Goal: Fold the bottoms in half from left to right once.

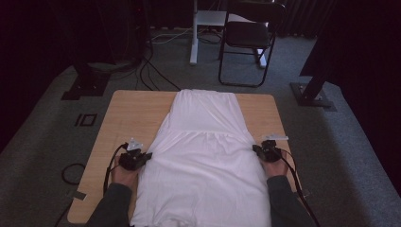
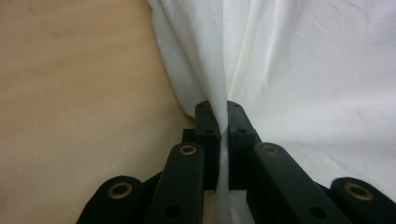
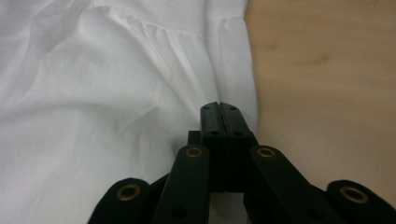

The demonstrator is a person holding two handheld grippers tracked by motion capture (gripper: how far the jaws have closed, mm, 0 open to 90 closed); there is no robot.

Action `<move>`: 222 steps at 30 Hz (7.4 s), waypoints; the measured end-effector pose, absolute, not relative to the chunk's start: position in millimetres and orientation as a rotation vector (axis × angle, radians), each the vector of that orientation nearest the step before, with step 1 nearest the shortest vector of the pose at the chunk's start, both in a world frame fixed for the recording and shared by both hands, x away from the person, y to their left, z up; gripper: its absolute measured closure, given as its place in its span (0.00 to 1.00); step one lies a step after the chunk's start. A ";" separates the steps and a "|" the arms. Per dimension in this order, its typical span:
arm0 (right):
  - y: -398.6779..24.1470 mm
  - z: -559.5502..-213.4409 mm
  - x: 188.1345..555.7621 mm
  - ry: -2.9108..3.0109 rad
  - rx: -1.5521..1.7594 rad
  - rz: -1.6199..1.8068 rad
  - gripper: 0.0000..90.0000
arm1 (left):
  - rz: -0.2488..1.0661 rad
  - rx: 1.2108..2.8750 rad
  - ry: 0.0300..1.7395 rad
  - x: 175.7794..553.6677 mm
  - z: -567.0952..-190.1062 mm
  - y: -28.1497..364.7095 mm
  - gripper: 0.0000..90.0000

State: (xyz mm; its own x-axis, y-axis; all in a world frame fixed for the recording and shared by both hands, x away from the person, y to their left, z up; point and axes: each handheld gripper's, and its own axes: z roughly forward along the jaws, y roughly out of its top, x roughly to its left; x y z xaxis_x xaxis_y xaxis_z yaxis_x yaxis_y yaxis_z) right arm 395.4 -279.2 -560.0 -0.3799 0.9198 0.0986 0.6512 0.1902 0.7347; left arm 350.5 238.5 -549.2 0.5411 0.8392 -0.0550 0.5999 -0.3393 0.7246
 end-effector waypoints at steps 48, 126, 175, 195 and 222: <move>-245.9 -488.9 394.0 2.030 1.266 1.093 0.99 | 0.398 2.010 1.145 387.3 -529.8 208.9 0.50; -205.6 -493.7 443.0 1.978 1.218 1.124 0.98 | 0.358 2.125 0.947 280.9 -559.1 194.3 0.65; -213.4 -560.1 310.3 2.293 1.296 1.048 0.96 | 0.377 2.183 0.932 296.3 -555.3 166.1 0.88; -169.9 -512.1 437.0 2.353 1.243 1.339 0.60 | 0.395 2.144 0.913 297.2 -559.6 164.3 0.84; -175.8 -555.4 457.7 2.213 1.333 1.023 0.74 | 0.346 2.176 0.850 277.5 -559.5 163.1 0.80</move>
